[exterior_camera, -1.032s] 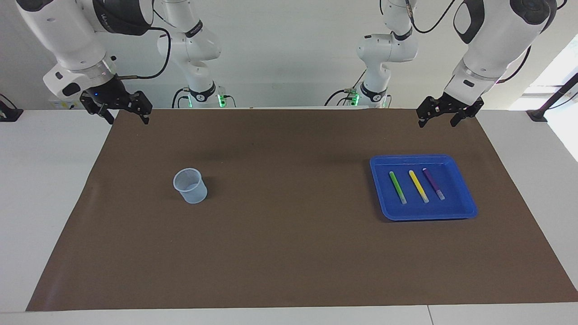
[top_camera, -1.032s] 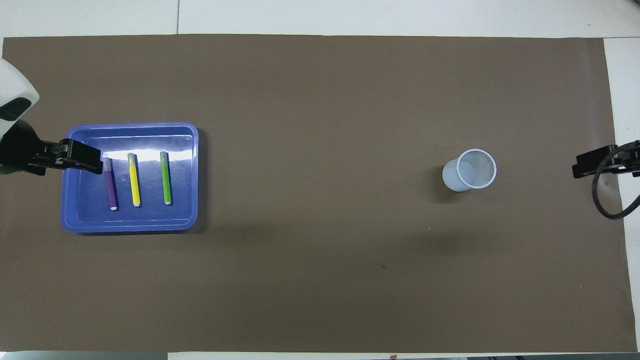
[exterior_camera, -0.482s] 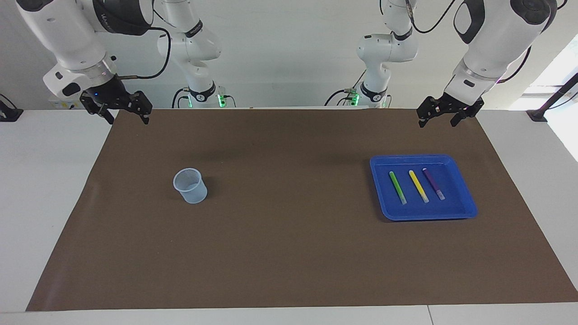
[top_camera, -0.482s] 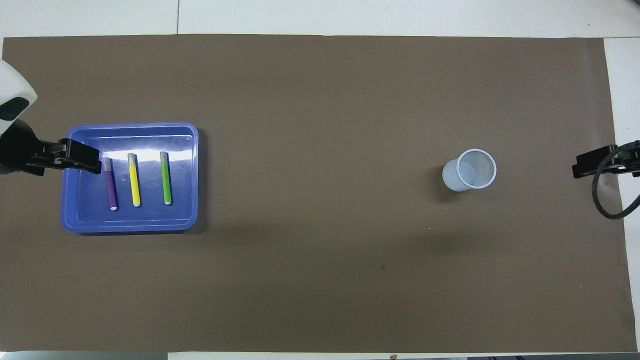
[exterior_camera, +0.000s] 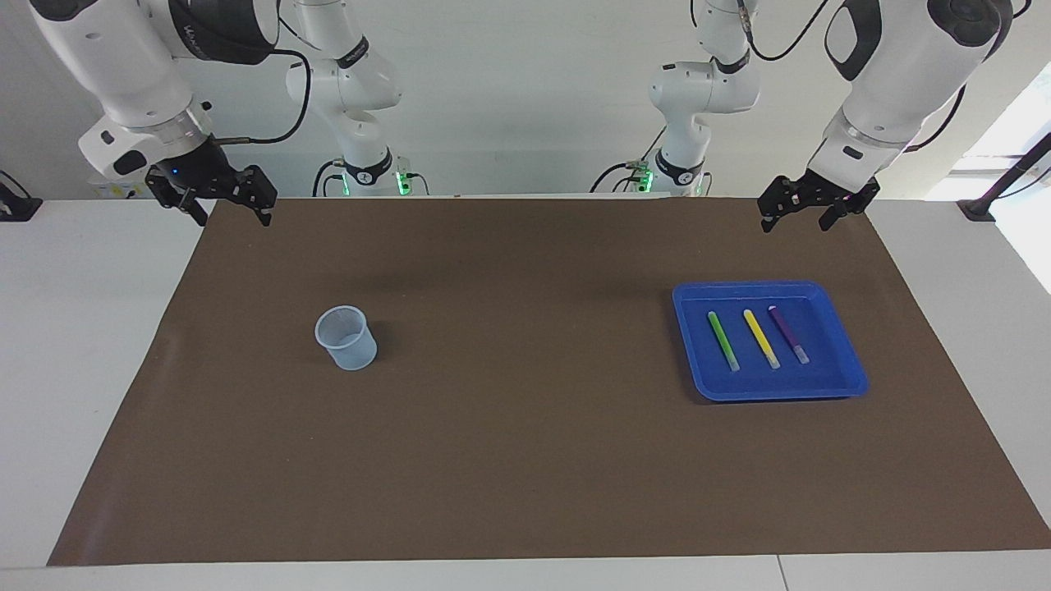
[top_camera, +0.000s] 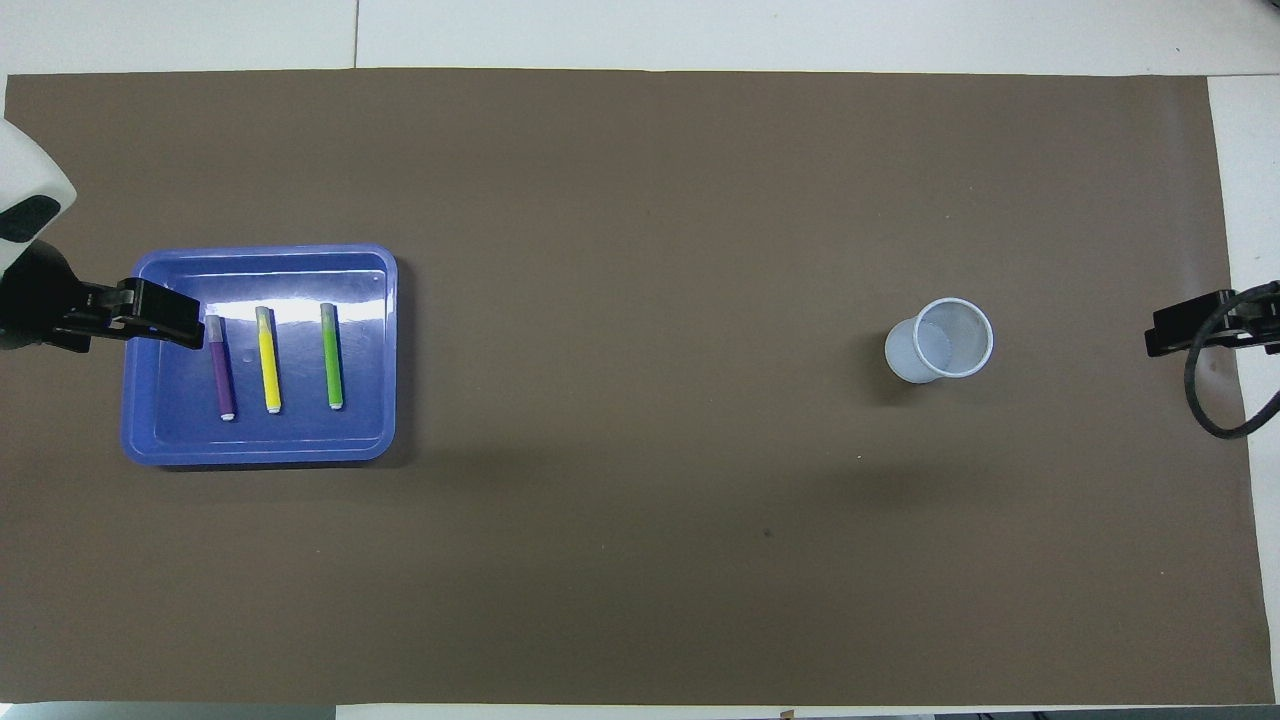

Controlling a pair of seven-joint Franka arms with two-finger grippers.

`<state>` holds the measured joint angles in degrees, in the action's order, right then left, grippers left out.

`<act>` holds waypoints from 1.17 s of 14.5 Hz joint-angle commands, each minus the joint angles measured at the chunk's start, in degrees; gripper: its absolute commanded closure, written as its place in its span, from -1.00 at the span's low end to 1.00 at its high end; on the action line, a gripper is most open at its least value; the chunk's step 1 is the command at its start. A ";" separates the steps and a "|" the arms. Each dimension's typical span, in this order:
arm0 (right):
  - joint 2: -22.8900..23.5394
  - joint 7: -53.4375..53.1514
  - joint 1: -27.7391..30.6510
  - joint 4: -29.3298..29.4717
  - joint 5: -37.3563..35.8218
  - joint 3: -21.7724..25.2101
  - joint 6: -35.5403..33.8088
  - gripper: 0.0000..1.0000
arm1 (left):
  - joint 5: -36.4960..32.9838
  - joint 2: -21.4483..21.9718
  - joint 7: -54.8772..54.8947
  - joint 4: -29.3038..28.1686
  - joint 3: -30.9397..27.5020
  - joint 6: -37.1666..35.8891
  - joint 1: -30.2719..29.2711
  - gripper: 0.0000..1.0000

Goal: Transfer and insert pens with both arms

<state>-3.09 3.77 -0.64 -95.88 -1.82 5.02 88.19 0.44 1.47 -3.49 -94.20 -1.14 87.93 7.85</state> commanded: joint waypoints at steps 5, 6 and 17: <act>-0.95 1.32 0.29 -0.71 -0.02 -0.01 -0.03 -1.00 | -0.44 1.61 -0.56 -1.69 0.00 0.04 0.32 -1.00; -0.86 1.32 0.29 -0.71 -0.02 -0.01 -0.03 -1.00 | -0.44 1.96 -0.21 -2.73 0.00 0.74 0.32 -1.00; -0.95 0.88 -0.41 -0.89 3.49 -0.19 0.49 -1.00 | -0.44 0.39 7.61 -25.92 -0.35 27.25 -10.03 -1.00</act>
<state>-3.09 3.77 -1.32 -95.89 0.16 4.94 88.19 0.43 2.03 2.19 -115.70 -1.69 109.24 0.21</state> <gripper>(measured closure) 0.000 0.000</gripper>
